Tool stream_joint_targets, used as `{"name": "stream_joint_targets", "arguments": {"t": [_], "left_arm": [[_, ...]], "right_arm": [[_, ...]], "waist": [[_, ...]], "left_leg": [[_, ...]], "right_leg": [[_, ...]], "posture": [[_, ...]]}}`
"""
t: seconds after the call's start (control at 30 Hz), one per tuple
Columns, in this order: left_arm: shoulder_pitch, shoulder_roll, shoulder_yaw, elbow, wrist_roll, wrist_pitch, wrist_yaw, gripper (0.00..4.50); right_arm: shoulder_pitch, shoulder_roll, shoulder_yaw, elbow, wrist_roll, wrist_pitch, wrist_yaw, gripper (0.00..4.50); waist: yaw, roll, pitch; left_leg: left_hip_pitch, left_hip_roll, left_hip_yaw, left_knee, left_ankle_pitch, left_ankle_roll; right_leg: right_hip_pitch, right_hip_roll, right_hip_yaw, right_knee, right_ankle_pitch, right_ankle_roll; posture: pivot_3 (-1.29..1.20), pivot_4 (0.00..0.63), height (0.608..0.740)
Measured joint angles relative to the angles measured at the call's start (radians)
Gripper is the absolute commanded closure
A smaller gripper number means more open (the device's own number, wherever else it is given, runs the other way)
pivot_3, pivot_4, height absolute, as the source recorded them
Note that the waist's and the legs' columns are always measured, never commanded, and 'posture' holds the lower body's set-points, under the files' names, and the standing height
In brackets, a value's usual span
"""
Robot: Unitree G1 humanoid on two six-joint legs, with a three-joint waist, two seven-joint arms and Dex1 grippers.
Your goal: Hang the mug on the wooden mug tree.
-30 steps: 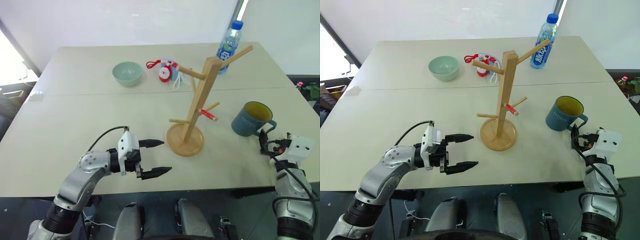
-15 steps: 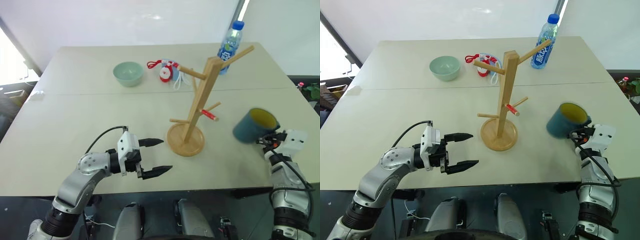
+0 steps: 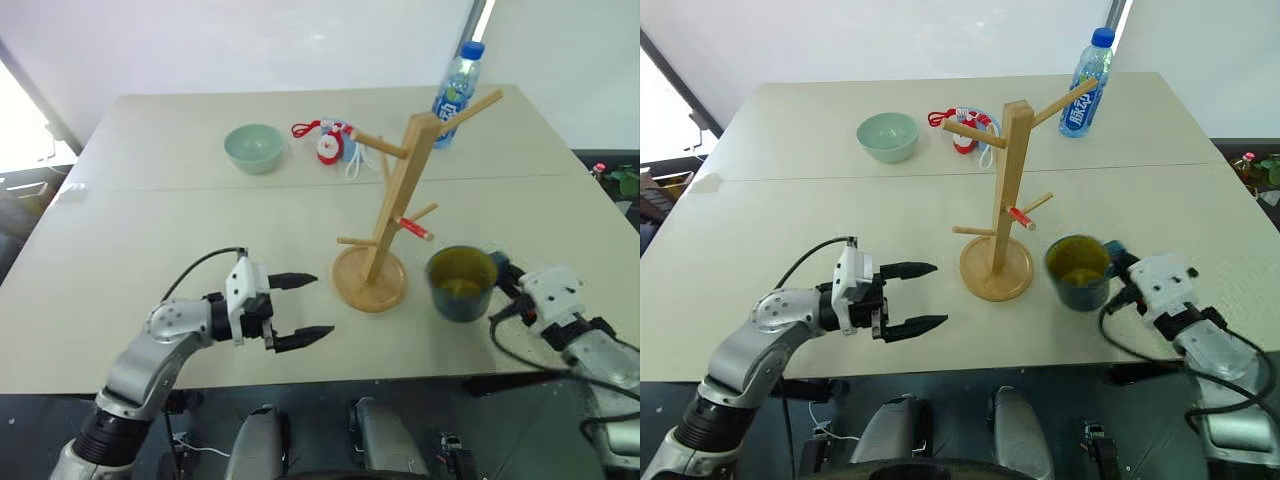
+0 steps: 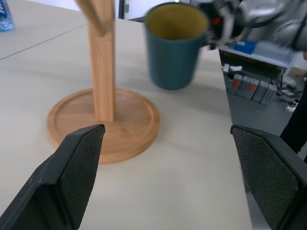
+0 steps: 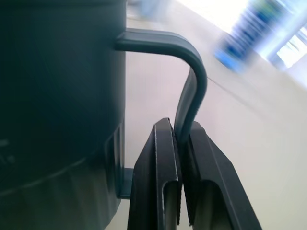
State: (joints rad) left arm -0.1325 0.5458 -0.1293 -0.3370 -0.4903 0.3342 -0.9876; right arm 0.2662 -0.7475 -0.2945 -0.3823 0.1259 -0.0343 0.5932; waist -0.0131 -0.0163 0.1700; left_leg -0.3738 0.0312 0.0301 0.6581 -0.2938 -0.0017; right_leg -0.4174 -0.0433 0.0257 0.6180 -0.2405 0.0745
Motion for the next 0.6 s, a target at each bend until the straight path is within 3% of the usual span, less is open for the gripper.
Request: {"name": "stream_joint_targets", "arguments": {"t": [0.37,0.6], "left_arm": [[-0.068,-0.013,0.028,0.113,-0.003,-0.046,-0.041,0.0],[-0.109,-0.016,0.086,0.106,-0.095,-0.001,-0.052,0.0]], "right_arm": [[-0.113,-0.037,0.004,-0.339,0.006,0.181,0.035,4.48],[-0.179,-0.055,0.006,-0.414,0.017,0.312,0.043,4.48]], "waist": [[0.002,-0.002,0.001],[0.003,-0.002,0.001]], "left_leg": [[-0.001,0.0,-0.002,0.005,0.0,0.0],[-0.001,0.0,-0.003,0.005,0.0,0.0]], "right_leg": [[0.003,-0.001,-0.001,0.0,0.0,0.0],[0.003,-0.001,-0.002,0.0,0.0,0.0]], "posture": [[0.0,0.15,0.74],[0.0,0.15,0.74]]}}
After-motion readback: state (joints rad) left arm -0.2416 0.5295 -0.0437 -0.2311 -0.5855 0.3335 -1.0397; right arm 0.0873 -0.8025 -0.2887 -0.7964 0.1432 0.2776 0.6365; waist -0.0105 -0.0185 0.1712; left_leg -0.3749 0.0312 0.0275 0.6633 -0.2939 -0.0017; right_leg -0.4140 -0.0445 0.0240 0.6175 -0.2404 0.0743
